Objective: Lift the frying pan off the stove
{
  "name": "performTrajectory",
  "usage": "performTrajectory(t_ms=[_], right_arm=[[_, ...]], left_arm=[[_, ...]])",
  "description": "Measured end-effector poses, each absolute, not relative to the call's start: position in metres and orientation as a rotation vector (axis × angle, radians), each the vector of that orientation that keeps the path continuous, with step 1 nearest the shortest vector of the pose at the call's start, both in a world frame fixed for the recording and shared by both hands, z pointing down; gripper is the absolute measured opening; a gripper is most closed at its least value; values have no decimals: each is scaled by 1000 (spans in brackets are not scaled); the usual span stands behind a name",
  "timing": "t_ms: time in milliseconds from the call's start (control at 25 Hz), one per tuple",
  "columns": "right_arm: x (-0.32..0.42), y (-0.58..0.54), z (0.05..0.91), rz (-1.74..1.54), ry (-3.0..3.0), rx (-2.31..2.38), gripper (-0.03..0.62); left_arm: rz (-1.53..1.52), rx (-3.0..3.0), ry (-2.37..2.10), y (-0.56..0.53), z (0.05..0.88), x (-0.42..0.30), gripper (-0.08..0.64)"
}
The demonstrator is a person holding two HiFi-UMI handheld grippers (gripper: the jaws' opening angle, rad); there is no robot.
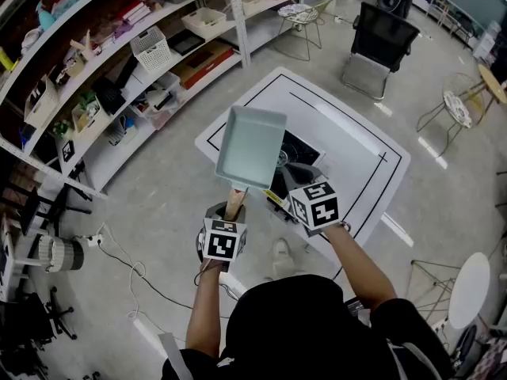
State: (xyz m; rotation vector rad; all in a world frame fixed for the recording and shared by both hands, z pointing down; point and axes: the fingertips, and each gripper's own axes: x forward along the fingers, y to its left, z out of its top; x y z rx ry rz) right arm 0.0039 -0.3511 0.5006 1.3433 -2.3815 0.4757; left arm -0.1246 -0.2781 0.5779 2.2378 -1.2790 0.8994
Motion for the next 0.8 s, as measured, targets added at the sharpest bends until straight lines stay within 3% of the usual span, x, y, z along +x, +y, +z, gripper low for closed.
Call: performTrajectory(t_ms=[800], right_arm=[[-6,-219,485,423,-2373,1406,2]], left_arm=[[787,2300,-1361,-169,531,-143,109]])
